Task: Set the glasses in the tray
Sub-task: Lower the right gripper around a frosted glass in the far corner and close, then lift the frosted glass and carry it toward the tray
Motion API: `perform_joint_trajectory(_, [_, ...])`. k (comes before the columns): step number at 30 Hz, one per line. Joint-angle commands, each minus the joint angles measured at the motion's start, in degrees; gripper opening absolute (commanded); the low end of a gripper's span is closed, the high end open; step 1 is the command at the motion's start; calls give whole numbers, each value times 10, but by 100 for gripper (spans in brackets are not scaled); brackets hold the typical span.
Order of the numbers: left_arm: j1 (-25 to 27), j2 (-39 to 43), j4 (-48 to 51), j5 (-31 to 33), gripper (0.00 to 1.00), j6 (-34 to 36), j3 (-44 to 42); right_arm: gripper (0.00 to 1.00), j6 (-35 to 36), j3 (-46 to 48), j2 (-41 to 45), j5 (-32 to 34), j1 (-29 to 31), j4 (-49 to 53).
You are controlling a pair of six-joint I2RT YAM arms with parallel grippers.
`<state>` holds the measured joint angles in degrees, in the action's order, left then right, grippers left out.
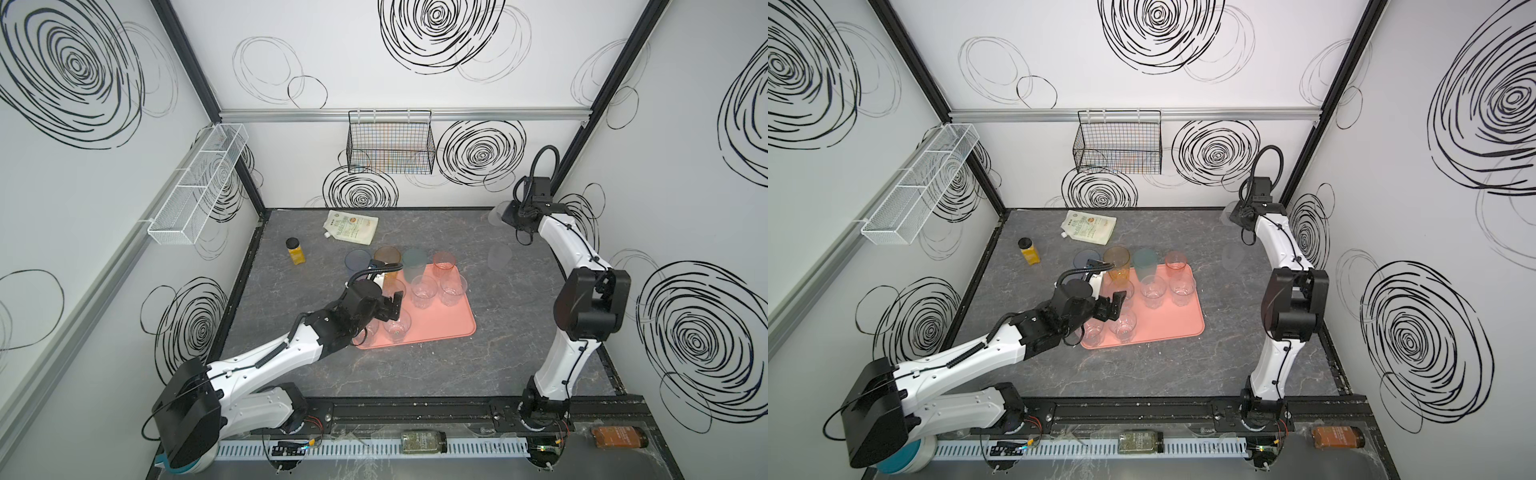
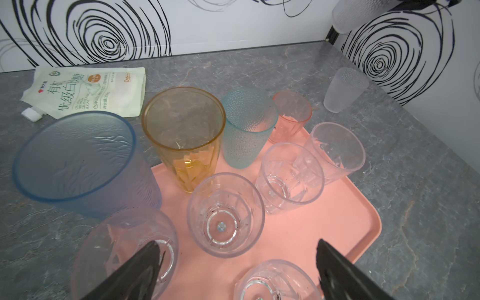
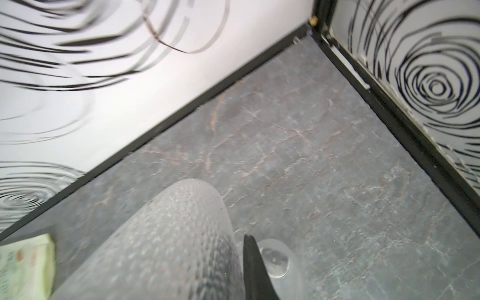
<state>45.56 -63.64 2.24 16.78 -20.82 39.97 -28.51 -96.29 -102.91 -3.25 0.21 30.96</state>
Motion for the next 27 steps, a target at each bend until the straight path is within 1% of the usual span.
perform_joint_trajectory(1, [-7, 46, 26, 33, 96, -5, -18, 5, -1, 58, 80, 13, 56, 3])
perform_joint_trajectory(3, [-7, 79, 42, 45, 96, -12, -31, 4, 2, 112, 136, 17, 96, -3])
perform_joint_trajectory(5, [-9, 119, 63, 56, 96, -21, -47, 4, 22, 186, 203, 27, 149, -26])
perform_joint_trajectory(7, [-11, 152, 85, 66, 96, -30, -61, 3, 26, 245, 260, 34, 195, -36])
perform_joint_trajectory(10, [-12, 200, 125, 82, 96, -35, -77, 1, 28, 299, 317, 40, 242, 1])
perform_joint_trajectory(12, [-13, 227, 148, 93, 96, -53, -88, 1, 27, 335, 348, 28, 265, 19])
perform_joint_trajectory(14, [-19, 254, 168, 100, 96, -61, -102, 1, 28, 363, 369, 14, 289, 46])
perform_joint_trajectory(18, [-15, 283, 185, 107, 96, -79, -111, 0, 30, 390, 395, 19, 332, 96])
perform_joint_trajectory(21, [-27, 276, 192, 99, 96, -103, -112, 0, 34, 394, 395, 19, 358, 136])
perform_joint_trajectory(23, [-28, 265, 195, 97, 96, -115, -114, 0, 26, 396, 393, 33, 378, 157])
perform_joint_trajectory(27, [-27, 259, 184, 99, 96, -121, -123, 0, 11, 413, 390, 53, 407, 149])
